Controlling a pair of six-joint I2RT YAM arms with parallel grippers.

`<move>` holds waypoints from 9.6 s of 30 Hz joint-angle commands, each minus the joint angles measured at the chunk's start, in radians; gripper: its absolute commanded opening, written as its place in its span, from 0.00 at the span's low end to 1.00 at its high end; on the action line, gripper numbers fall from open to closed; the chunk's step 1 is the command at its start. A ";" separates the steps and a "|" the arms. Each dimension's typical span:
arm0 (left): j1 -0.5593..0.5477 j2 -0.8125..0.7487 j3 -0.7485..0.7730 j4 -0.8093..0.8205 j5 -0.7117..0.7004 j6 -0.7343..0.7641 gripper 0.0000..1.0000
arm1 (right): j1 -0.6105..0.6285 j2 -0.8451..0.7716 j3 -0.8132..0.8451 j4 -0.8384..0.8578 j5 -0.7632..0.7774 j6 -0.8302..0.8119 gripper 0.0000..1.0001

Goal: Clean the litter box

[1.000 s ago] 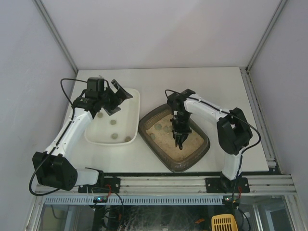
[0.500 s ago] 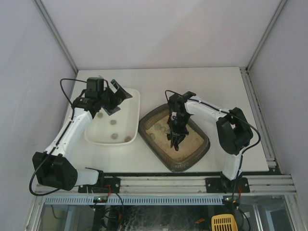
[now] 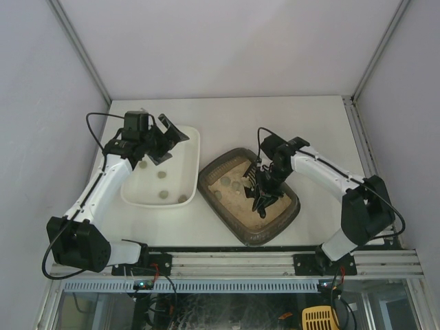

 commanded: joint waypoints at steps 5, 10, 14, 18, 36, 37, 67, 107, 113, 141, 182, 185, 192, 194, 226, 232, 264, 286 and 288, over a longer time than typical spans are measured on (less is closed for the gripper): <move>0.008 -0.046 -0.034 0.045 -0.040 0.050 1.00 | -0.002 -0.237 -0.173 0.236 -0.039 0.074 0.00; 0.009 -0.044 -0.021 0.038 -0.100 0.106 1.00 | 0.012 -0.423 -0.384 0.494 -0.019 0.164 0.00; 0.010 -0.028 0.008 0.011 -0.161 0.166 1.00 | 0.050 -0.586 -0.530 0.675 0.030 0.221 0.00; 0.009 -0.027 0.014 0.004 -0.242 0.211 1.00 | 0.063 -0.769 -0.631 0.809 0.082 0.236 0.00; 0.009 -0.023 -0.009 0.034 -0.282 0.214 1.00 | 0.190 -0.887 -0.756 1.016 0.172 0.218 0.00; 0.010 -0.025 -0.014 0.039 -0.283 0.214 1.00 | 0.170 -0.918 -0.771 1.034 0.168 0.232 0.00; 0.009 -0.033 -0.040 0.058 -0.258 0.214 1.00 | 0.091 -0.942 -0.783 1.131 0.092 0.321 0.00; 0.033 -0.031 0.064 -0.016 -0.205 0.333 1.00 | 0.011 -0.713 -0.780 1.466 -0.239 0.735 0.00; 0.076 0.011 0.253 -0.100 -0.081 0.632 1.00 | -0.054 -0.729 -0.689 1.282 -0.200 0.652 0.00; 0.501 -0.070 0.326 -0.317 -0.115 0.763 1.00 | 0.625 0.612 0.988 0.020 0.988 -0.190 0.00; 0.499 -0.089 0.286 -0.275 -0.060 0.733 1.00 | 0.737 0.630 0.872 0.322 1.408 -0.654 0.00; 0.500 -0.088 0.285 -0.272 -0.058 0.731 1.00 | 0.778 0.658 0.821 0.379 1.515 -0.740 0.00; 0.497 -0.086 0.279 -0.271 -0.039 0.726 1.00 | 0.748 0.618 0.832 0.373 1.524 -0.651 0.00; 0.497 -0.088 0.273 -0.267 -0.041 0.729 1.00 | 0.713 0.542 0.778 0.419 1.378 -0.656 0.00; 0.341 -0.014 0.300 -0.275 -0.041 0.733 1.00 | 0.402 0.033 0.235 0.701 0.130 -0.208 0.00; 0.214 0.084 0.336 -0.283 -0.022 0.722 1.00 | 0.385 -0.062 0.150 0.633 0.140 -0.169 0.00; -0.246 0.331 0.171 0.061 0.099 0.289 1.00 | 0.022 -0.002 0.074 -0.179 0.031 0.081 0.00; -0.225 0.250 0.108 0.101 0.072 0.311 1.00 | -0.007 0.235 0.074 0.098 -0.229 0.105 0.00; -0.222 0.252 0.108 0.101 0.073 0.311 1.00 | -0.004 0.246 0.073 0.123 -0.246 0.108 0.00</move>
